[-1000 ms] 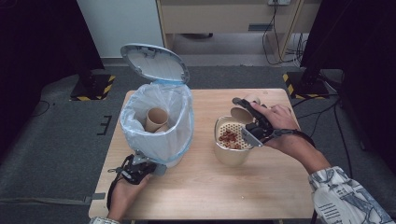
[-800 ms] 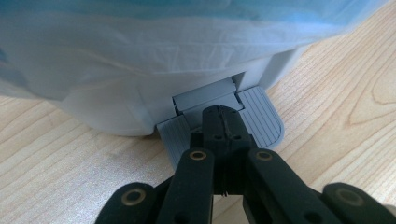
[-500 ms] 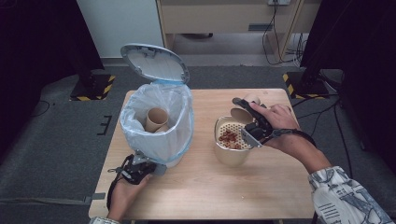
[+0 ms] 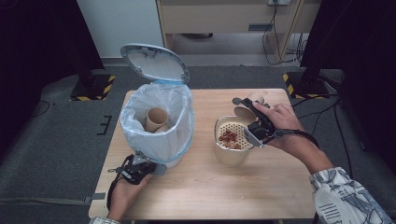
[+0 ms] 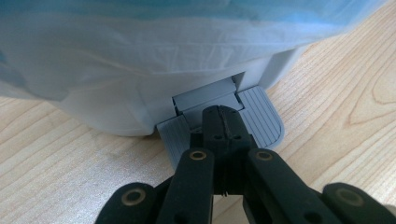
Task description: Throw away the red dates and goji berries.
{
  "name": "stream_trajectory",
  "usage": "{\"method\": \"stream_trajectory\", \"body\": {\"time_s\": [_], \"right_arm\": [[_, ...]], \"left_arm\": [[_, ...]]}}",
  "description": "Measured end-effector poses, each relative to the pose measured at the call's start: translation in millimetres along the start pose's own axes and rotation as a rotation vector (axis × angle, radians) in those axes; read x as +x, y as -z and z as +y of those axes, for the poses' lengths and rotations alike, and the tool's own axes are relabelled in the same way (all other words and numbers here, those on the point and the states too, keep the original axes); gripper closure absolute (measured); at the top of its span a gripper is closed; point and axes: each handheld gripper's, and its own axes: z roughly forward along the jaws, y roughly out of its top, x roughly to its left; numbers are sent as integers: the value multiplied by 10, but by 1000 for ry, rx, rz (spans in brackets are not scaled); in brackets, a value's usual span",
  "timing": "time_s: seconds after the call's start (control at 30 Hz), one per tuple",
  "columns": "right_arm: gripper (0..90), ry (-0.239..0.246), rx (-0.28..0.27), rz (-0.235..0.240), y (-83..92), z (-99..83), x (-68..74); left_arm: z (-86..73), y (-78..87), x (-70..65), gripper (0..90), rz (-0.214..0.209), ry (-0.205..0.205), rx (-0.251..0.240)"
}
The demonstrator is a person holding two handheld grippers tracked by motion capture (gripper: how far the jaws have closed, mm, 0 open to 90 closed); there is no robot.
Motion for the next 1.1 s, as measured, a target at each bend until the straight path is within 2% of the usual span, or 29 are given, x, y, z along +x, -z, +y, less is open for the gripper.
{"method": "stream_trajectory", "body": {"time_s": [0.07,0.23,0.47,0.6,0.67,0.7,0.73,0.8,0.87,0.9,0.97,1.0,1.1], "right_arm": [[305,36,5,-7,2,22,11],[305,64,7,-12,-2,58,13],[305,53,1,-15,-13,66,5],[305,63,8,-18,-13,70,15],[304,48,4,-35,-5,69,-4],[305,73,13,-44,10,87,-4],[304,101,-2,-46,28,130,-4],[305,96,-22,-34,38,177,21],[305,36,16,-22,-24,66,42],[305,58,48,-20,-47,17,58],[306,71,-1,-8,-15,112,79],[305,79,-6,1,-17,136,88],[305,89,29,0,-58,89,91]], "left_arm": [[0,0,-2,900,0,0,0],[0,0,-1,900,0,0,0],[0,0,-1,900,0,0,0],[0,0,-1,900,0,-1,0],[0,0,-1,900,0,0,0],[0,0,-1,900,0,0,0],[0,-1,0,900,1,1,-1],[0,0,0,900,0,0,0],[1,0,-7,900,3,-3,1],[2,0,-8,900,4,-5,1],[1,0,0,900,0,-2,1],[0,0,3,900,0,1,0],[3,0,-8,900,4,-7,2]]}}
